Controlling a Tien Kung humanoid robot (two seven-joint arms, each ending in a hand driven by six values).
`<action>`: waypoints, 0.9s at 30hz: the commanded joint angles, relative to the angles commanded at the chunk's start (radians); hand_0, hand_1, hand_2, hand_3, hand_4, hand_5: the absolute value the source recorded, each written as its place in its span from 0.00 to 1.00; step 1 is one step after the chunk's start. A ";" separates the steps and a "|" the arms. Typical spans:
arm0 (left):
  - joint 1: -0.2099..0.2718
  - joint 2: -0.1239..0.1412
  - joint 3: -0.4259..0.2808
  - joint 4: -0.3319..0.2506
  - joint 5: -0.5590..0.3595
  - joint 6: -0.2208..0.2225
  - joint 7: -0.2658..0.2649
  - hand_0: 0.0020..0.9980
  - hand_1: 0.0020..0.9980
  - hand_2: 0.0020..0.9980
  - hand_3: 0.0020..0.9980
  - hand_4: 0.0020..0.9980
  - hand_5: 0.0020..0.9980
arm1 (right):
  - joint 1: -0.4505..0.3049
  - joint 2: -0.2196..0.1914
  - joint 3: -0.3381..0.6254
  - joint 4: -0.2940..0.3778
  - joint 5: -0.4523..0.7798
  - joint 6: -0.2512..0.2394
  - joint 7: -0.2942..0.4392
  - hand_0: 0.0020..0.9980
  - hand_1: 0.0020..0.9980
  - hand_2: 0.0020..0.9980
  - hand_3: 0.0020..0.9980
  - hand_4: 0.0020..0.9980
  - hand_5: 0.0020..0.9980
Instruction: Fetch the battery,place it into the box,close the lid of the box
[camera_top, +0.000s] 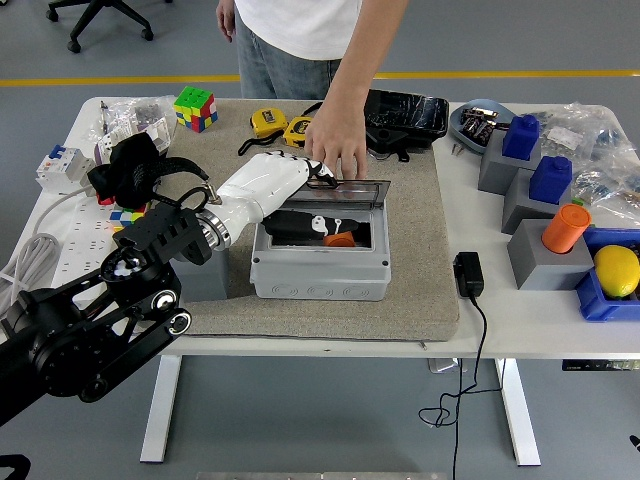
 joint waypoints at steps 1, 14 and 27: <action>0.001 0.008 0.004 -0.008 -0.009 -0.002 0.001 0.75 0.74 0.71 0.73 1.00 1.00 | 0.001 0.000 -0.001 0.000 0.001 0.000 0.000 0.79 0.74 0.74 0.79 1.00 0.96; -0.044 0.213 0.182 -0.141 -0.290 -0.093 0.004 0.76 0.75 0.72 0.75 1.00 1.00 | 0.007 -0.014 0.009 0.000 -0.005 -0.002 -0.002 0.80 0.74 0.74 0.79 1.00 0.96; 0.023 0.158 0.044 -0.124 -0.256 -0.058 -0.042 0.76 0.77 0.73 0.75 1.00 1.00 | 0.009 -0.007 0.010 0.001 -0.005 -0.002 -0.002 0.79 0.74 0.74 0.80 1.00 0.96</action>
